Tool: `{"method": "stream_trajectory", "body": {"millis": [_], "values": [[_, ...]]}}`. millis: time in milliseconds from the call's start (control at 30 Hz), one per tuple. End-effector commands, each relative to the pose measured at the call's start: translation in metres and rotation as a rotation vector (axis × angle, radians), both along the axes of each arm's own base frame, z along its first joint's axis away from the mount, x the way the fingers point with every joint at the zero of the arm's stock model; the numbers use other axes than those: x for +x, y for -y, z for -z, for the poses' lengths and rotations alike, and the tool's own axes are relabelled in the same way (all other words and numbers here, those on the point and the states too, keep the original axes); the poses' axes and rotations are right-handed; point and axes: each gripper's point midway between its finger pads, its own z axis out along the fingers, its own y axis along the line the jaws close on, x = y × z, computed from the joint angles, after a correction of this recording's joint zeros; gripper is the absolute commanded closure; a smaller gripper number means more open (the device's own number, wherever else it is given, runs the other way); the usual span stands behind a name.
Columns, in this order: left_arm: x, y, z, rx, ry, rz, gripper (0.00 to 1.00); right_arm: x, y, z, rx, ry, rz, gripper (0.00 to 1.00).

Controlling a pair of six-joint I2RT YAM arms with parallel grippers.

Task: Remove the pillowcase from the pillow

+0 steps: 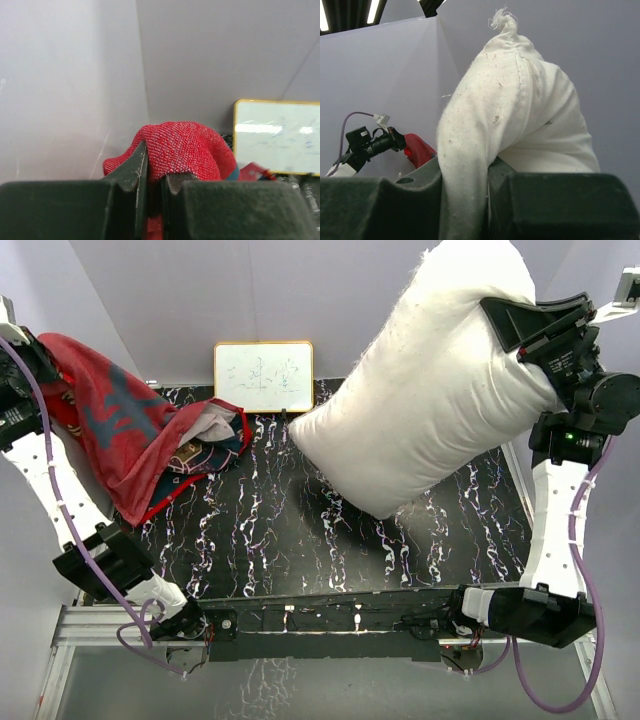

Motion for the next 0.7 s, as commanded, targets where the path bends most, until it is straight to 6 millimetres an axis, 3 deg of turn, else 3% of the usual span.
{"method": "stream_trajectory", "body": {"millis": [0, 100, 200, 267, 333, 433, 533, 667], "values": [[-0.02, 0.063, -0.091, -0.001, 0.233, 0.197, 1.0, 0.006, 0.023, -0.021, 0.123, 0.027, 0.135, 0.92], [-0.023, 0.115, -0.107, -0.017, 0.251, 0.323, 1.0, 0.007, 0.016, -0.019, 0.162, 0.005, 0.075, 0.92], [-0.024, 0.165, -0.119, 0.005, 0.256, 0.395, 1.0, -0.001, -0.004, -0.027, 0.167, 0.033, 0.057, 0.92], [-0.026, 0.185, -0.126, -0.028, 0.267, 0.432, 1.0, 0.004, -0.008, -0.024, 0.19, -0.001, 0.084, 0.92], [-0.026, 0.197, -0.127, -0.086, 0.256, 0.461, 1.0, 0.017, 0.003, -0.009, 0.247, -0.085, 0.135, 0.92], [-0.025, 0.209, -0.107, -0.139, 0.179, 0.504, 1.0, 0.046, 0.032, 0.044, 0.327, -0.249, 0.304, 0.92], [-0.023, 0.213, -0.062, -0.105, 0.08, 0.503, 1.0, 0.063, 0.05, 0.116, 0.36, -0.382, 0.416, 0.92], [-0.025, 0.203, 0.01, 0.031, -0.055, 0.456, 1.0, 0.071, 0.069, 0.199, 0.362, -0.518, 0.542, 0.92]]}}
